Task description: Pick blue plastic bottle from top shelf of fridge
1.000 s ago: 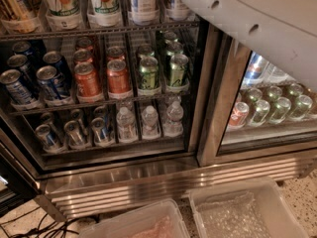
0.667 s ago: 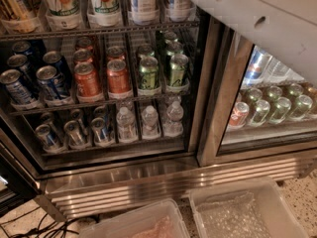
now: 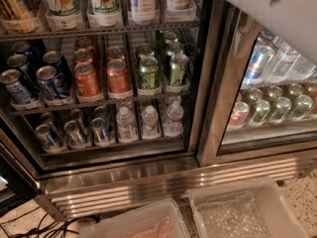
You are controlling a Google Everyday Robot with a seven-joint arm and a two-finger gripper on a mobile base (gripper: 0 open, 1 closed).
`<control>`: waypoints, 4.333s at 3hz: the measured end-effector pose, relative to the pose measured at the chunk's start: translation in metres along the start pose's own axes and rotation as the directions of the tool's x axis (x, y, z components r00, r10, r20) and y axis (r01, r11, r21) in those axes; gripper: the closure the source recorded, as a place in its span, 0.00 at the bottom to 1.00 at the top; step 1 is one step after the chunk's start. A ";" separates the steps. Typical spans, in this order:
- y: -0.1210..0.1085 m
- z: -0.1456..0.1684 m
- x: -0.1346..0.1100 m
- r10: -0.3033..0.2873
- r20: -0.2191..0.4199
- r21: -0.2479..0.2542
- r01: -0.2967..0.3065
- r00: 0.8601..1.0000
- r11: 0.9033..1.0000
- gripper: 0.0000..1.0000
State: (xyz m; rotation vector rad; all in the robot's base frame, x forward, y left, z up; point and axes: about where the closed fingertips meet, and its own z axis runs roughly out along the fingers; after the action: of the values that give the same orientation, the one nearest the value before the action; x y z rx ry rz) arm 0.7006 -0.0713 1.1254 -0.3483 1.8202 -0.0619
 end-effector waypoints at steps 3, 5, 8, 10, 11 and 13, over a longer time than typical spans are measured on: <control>-0.025 -0.026 0.013 -0.130 -0.097 -0.036 0.127 0.987 0.991 1.00; -0.029 -0.036 0.012 -0.143 -0.113 -0.033 0.141 0.983 0.990 1.00; -0.024 -0.074 0.031 -0.254 -0.187 -0.196 0.217 0.949 0.956 1.00; -0.008 -0.122 0.075 -0.270 -0.359 -0.306 0.161 0.893 0.938 1.00; -0.008 -0.122 0.074 -0.270 -0.358 -0.305 0.161 0.894 0.939 1.00; 0.070 -0.173 0.122 -0.281 -0.459 -0.505 0.013 0.843 0.863 1.00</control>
Offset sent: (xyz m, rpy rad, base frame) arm -0.0123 -0.0230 -0.0043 -0.1660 0.0782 0.0678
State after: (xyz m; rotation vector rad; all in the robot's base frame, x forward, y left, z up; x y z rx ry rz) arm 0.4936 -0.0613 1.0437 -0.9106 2.3401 0.2191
